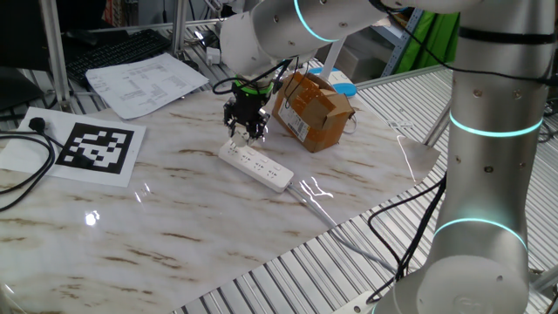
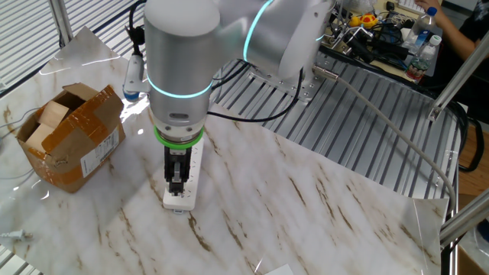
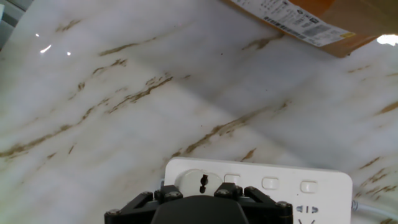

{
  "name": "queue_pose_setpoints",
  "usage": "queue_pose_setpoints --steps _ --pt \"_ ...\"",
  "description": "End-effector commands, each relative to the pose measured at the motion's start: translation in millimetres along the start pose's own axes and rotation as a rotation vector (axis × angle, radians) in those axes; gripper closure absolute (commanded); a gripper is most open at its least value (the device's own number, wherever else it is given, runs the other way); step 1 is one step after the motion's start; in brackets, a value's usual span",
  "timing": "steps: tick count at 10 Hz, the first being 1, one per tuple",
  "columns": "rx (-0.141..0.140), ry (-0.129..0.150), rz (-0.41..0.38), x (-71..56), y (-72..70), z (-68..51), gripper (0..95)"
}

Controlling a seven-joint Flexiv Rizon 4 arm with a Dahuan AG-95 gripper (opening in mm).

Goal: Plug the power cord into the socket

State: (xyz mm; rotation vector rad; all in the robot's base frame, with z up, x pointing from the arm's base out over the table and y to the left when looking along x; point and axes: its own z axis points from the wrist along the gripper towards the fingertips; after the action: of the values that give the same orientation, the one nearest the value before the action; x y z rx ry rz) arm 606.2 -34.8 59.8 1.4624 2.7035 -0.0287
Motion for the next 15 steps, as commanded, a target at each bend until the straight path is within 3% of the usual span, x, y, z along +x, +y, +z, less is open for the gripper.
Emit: queue_pose_setpoints --steps 1,10,15 --pt "0.004 -0.013 -0.005 0.1 -0.3 1.0 95.0" --pt "0.017 -0.041 -0.018 1.9 -1.5 4.8 95.0" --pt "0.010 -0.057 -0.012 3.0 -1.0 8.4 95.0"
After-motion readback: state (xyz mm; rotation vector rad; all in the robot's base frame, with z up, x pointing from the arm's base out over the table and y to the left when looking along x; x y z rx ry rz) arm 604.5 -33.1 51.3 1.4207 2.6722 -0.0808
